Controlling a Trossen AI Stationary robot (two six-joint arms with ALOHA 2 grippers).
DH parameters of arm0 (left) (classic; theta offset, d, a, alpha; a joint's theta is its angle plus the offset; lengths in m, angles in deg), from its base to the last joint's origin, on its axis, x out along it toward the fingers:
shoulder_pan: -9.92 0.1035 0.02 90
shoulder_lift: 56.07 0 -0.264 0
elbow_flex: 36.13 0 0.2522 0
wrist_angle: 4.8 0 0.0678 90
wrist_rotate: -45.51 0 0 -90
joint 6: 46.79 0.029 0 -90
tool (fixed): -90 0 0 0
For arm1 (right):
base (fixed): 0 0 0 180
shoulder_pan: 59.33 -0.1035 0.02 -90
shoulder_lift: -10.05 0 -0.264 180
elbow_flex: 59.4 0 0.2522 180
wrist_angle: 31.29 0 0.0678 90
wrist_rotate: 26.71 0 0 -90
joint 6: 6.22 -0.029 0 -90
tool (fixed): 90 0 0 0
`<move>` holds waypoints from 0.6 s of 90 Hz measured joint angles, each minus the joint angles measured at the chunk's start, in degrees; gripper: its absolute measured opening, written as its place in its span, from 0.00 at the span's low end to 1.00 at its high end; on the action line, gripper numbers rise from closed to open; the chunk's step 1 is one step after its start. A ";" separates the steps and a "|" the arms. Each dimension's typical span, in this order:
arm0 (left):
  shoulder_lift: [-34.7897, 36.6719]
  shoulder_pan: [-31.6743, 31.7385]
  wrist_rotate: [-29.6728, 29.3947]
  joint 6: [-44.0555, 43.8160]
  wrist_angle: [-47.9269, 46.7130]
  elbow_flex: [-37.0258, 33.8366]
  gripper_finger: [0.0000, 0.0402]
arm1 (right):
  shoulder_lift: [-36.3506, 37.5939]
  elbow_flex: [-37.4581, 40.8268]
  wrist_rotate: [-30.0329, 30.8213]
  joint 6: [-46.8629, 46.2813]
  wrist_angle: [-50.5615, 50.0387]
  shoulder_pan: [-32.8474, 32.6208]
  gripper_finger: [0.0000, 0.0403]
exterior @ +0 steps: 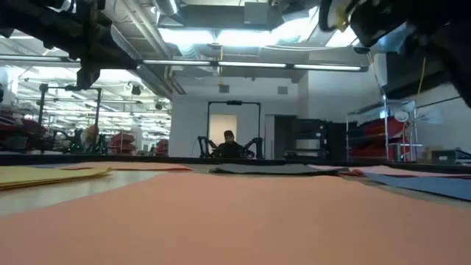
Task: Organize paper
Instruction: Stack the blue paper on top of the other blue paper
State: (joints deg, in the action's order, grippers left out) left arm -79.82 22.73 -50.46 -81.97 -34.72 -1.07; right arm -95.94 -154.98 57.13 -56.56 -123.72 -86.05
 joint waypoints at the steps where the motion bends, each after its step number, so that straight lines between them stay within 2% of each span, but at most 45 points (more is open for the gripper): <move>1: -0.01 -0.01 0.01 -0.01 -0.01 0.00 0.00 | 0.33 0.40 -0.06 0.36 -0.32 0.39 0.12; 16: 0.01 0.01 0.04 -0.30 -0.01 0.00 0.00 | 7.24 8.39 -0.92 2.57 2.19 4.31 0.11; 29: 0.01 0.01 0.06 -0.69 -0.02 0.00 0.00 | 18.13 19.16 1.01 -0.92 14.69 4.22 0.02; 42: 0.00 -0.01 0.04 -1.00 -0.02 0.00 0.00 | 32.42 31.76 2.78 -5.78 28.24 3.88 0.02; 54: -0.01 -0.01 0.05 -1.91 -0.06 0.00 0.00 | 41.95 41.26 -2.23 -12.90 31.61 3.91 0.03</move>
State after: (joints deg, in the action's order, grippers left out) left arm -79.83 22.72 -50.41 -83.87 -34.78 -1.07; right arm -53.99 -113.71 54.90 -69.46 -92.12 -82.14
